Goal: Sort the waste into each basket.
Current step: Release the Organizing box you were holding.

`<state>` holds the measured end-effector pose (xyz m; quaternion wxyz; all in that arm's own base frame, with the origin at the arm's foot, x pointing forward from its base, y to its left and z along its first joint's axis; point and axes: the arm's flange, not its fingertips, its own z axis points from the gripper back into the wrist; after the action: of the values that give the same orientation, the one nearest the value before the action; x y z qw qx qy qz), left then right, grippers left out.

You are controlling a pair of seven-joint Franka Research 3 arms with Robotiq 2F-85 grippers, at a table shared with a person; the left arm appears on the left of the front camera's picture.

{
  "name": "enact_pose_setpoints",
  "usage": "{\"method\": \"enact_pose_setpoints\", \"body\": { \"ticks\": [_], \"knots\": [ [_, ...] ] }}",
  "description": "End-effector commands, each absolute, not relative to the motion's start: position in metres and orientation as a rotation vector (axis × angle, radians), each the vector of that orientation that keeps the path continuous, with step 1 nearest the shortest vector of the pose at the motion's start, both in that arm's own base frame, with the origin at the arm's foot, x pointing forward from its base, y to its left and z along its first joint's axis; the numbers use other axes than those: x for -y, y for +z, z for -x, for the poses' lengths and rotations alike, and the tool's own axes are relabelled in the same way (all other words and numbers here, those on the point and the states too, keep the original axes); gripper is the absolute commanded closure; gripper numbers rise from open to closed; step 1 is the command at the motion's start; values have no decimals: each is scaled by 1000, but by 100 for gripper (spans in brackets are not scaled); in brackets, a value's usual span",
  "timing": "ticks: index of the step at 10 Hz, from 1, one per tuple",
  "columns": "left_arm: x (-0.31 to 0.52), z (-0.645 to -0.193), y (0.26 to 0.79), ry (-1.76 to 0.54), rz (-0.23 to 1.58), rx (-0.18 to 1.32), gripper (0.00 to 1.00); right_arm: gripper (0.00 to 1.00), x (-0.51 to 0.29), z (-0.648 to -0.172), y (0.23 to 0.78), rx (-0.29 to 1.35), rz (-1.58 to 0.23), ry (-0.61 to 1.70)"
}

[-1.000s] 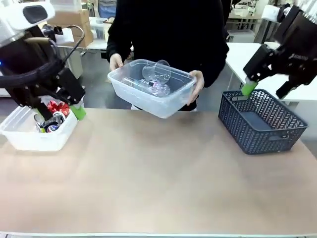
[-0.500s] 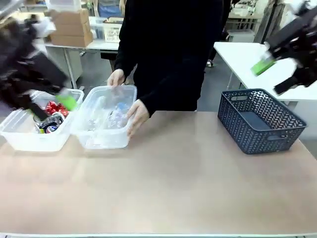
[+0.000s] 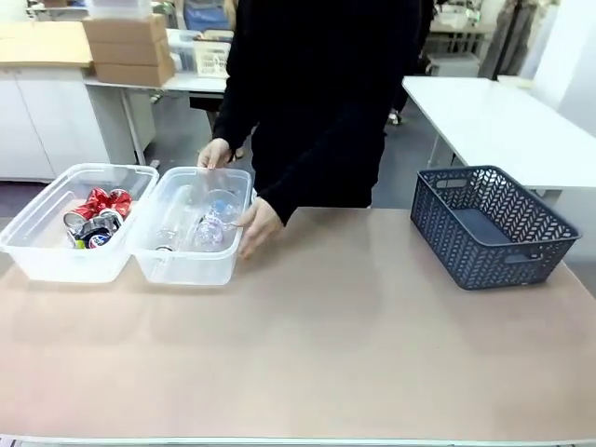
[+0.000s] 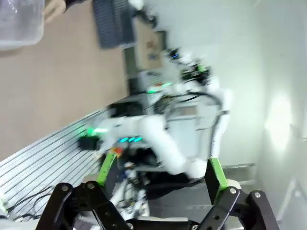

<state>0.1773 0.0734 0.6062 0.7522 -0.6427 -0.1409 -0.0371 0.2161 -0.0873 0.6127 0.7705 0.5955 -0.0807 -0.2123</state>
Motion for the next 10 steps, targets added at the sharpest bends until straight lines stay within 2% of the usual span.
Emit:
{"method": "enact_pose_setpoints", "body": {
  "ticks": [1, 2, 10],
  "knots": [
    [-49, -184, 515, -14, 1456, 200, 5, 0, 58, -233, 595, 260, -1226, -628],
    [-73, -177, 606, -81, 1403, 308, 5, 0, 87, -216, 613, 175, -1291, -460],
    [-73, -177, 606, -81, 1403, 308, 5, 0, 87, -216, 613, 175, -1291, -460]
  ]
}}
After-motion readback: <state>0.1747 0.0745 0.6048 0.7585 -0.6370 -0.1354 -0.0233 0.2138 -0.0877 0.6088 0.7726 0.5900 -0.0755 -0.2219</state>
